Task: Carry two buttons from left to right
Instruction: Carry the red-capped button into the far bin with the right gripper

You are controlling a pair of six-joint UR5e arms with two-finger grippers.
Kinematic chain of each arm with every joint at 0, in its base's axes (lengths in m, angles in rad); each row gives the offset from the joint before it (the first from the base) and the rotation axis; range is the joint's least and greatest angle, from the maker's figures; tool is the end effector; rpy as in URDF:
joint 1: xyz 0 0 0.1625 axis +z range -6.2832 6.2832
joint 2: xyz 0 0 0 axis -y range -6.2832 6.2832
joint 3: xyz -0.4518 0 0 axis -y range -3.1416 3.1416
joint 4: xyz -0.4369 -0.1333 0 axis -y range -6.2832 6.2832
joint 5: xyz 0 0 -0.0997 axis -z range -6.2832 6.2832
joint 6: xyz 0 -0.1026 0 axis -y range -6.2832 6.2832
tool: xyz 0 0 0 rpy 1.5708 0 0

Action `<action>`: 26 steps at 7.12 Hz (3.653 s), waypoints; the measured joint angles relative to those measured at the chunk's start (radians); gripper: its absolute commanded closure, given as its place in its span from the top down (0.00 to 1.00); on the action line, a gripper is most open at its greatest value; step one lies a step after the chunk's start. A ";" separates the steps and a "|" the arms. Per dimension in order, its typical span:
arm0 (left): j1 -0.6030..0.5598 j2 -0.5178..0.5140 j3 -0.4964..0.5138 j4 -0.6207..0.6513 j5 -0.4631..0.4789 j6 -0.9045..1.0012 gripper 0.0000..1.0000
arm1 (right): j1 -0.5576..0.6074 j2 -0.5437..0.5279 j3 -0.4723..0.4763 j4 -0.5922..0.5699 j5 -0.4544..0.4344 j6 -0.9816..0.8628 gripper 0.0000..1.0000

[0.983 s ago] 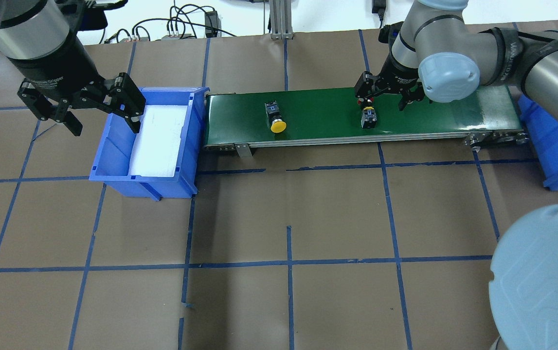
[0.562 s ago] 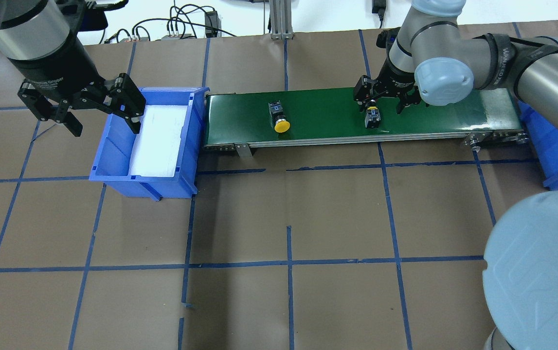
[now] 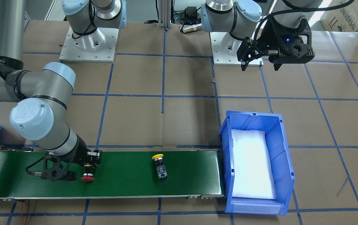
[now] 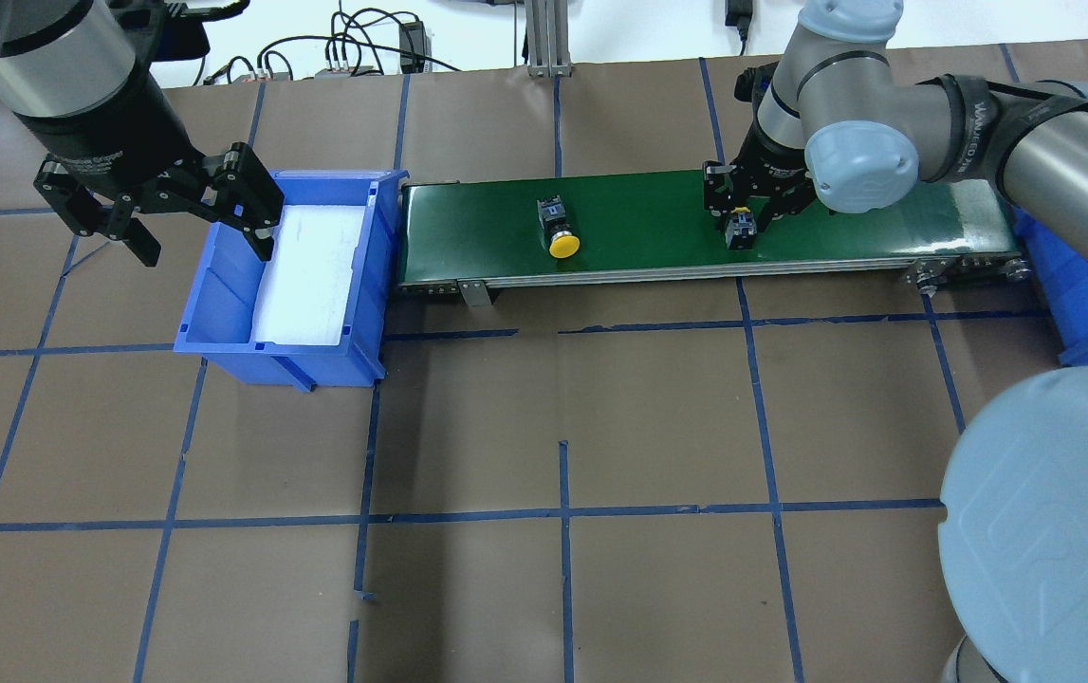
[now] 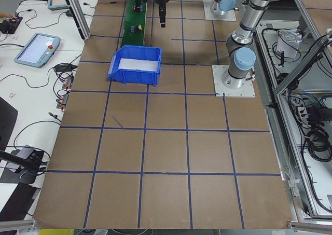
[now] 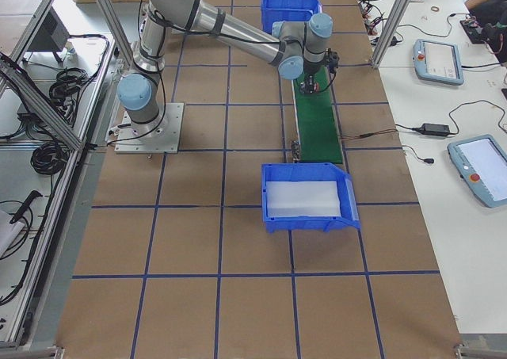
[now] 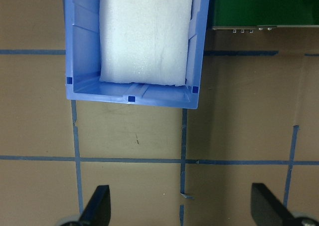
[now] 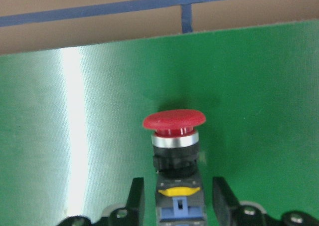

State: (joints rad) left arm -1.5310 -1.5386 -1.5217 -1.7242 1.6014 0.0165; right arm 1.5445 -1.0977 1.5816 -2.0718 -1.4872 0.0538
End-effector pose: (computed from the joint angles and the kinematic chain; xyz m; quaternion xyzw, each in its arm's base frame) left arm -0.1096 -0.5177 0.5401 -0.0111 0.9992 0.0365 0.0143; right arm 0.1236 -0.6975 0.2609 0.0396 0.9983 -0.0080 0.0419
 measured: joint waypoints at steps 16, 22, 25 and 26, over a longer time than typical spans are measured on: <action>0.002 0.000 -0.003 0.002 -0.001 -0.001 1.00 | -0.637 0.033 -0.339 0.322 -0.118 -1.006 0.05; 0.002 0.000 -0.003 0.002 -0.001 -0.001 1.00 | -0.690 0.123 -0.217 0.140 -0.168 -0.986 0.05; 0.002 0.000 -0.005 0.002 -0.001 -0.001 1.00 | -0.690 0.139 -0.167 0.084 -0.170 -0.875 0.14; 0.002 0.000 -0.006 0.002 0.000 -0.001 1.00 | -0.690 0.138 -0.161 0.082 -0.170 -0.847 0.23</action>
State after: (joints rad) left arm -1.5294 -1.5386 -1.5281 -1.7224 1.6010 0.0153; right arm 0.8544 -0.9593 1.4207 -1.9900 -1.6571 -0.7932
